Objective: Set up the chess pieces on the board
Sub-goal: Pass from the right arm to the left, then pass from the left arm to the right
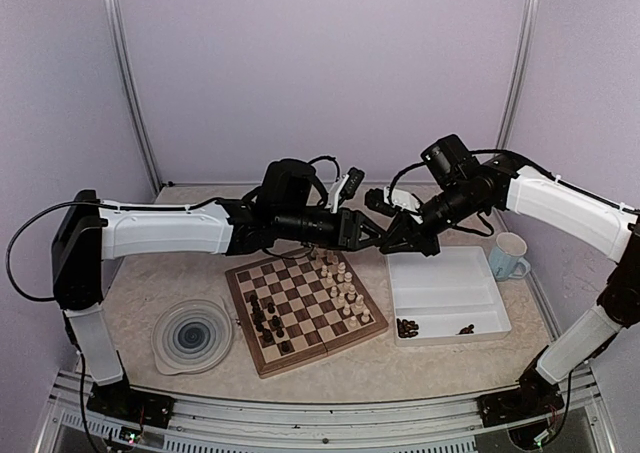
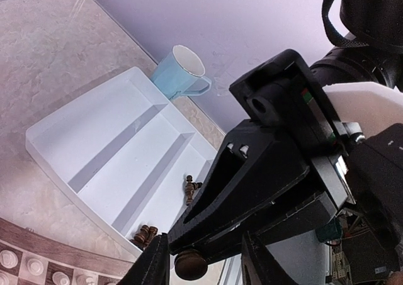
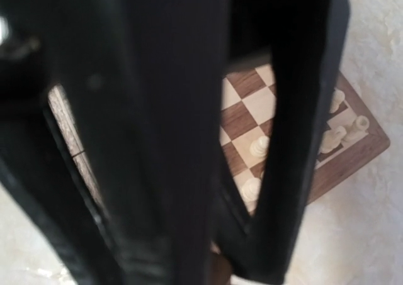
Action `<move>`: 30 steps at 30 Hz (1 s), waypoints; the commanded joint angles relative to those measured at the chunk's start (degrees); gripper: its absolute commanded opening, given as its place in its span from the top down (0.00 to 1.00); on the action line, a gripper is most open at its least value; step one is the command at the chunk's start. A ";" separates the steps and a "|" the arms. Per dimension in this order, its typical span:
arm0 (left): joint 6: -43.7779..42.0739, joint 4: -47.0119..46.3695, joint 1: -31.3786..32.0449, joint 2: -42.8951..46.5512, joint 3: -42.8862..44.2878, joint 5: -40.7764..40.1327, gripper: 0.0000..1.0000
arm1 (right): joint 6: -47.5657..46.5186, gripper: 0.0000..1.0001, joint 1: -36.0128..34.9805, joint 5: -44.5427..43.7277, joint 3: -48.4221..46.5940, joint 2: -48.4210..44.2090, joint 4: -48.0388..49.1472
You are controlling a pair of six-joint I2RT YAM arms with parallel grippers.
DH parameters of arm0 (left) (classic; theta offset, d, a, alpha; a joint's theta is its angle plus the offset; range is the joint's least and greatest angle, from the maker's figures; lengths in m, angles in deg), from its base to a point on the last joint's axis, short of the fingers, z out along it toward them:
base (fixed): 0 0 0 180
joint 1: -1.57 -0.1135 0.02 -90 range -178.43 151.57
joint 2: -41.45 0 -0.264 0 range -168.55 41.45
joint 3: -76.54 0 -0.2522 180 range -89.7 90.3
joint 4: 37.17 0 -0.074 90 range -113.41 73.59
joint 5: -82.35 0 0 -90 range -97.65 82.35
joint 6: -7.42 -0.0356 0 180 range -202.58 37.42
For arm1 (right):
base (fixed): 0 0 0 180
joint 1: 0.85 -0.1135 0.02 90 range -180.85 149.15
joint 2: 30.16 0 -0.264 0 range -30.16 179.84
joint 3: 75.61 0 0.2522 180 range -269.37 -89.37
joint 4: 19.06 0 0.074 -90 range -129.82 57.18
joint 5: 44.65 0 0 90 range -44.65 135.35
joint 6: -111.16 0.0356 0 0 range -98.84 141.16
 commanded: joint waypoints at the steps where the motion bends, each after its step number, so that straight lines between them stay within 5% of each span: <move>1: 0.75 0.09 0.12 -0.06 -0.95 -0.11 0.61 | -0.16 0.97 -0.58 0.08 -1.20 -0.41 0.89; 18: 2.16 -2.83 -0.21 -1.92 -2.57 4.15 0.88 | 0.16 0.94 -0.58 -0.08 -2.17 -0.40 0.82; 25: 4.32 -19.06 -2.73 2.14 -10.23 4.45 0.91 | 6.67 0.55 7.51 8.58 -2.15 -6.05 5.95; 30: 6.03 -36.95 -2.29 5.97 -16.20 -0.20 0.91 | 23.12 0.50 18.76 29.28 1.68 -8.18 17.92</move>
